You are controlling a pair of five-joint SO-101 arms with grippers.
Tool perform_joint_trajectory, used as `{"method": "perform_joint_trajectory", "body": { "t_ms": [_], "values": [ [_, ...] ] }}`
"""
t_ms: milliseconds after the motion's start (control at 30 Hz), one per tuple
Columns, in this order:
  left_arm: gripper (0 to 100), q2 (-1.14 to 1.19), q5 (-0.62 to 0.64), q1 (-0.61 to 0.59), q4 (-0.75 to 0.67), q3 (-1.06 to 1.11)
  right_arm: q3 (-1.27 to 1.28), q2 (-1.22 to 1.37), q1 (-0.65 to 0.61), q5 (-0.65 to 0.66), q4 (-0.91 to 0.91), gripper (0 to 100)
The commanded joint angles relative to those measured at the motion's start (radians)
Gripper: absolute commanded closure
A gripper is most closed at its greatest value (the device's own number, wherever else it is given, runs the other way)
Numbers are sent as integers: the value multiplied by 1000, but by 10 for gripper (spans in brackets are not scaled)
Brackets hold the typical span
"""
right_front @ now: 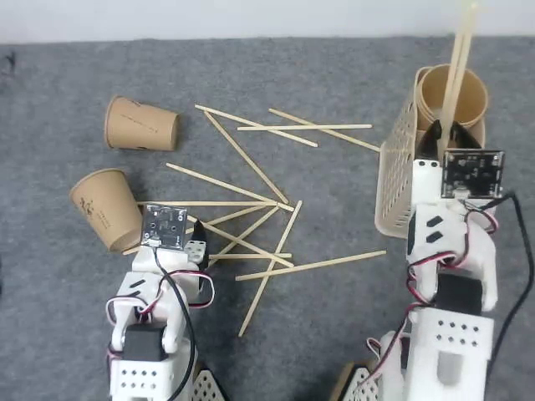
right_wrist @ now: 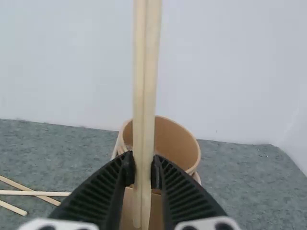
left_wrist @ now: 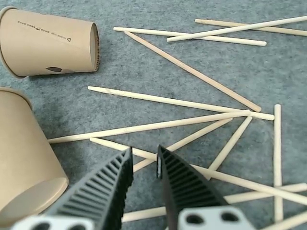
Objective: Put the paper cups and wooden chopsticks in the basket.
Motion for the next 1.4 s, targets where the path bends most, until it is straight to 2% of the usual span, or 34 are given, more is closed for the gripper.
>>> {"method": "perform_joint_trajectory", "body": {
  "t_ms": [0,100,267,500,633,833,933,1000,1133,1233,1300,1367],
  "values": [
    [910,-12,-6,6,-17,-15,-15,5,1,-11,-19,905],
    [910,-12,-6,6,-17,-15,-15,2,1,-11,-18,825],
    [910,-12,-6,6,-17,-15,-15,2,1,-11,-16,864],
    [910,-12,-6,6,-18,-15,-32,1,-8,-11,18,868],
    [910,-12,-6,8,-20,-15,-253,18,-150,-72,315,868],
    [910,-12,-6,8,-18,-15,-554,170,-473,-74,653,868],
    [910,-14,-6,6,-18,-15,-647,298,-553,-60,760,869],
    [910,-14,-6,6,-17,-15,-675,387,-568,2,802,869],
    [907,-14,-2,-3,-20,-19,-640,545,-565,69,822,879],
    [906,-15,14,-37,-21,-30,-560,619,-572,64,766,998],
    [904,-15,78,-63,-21,-35,-488,628,-575,64,702,974],
    [875,-15,110,-97,-23,-41,-425,613,-578,64,648,994]
  ]
}}
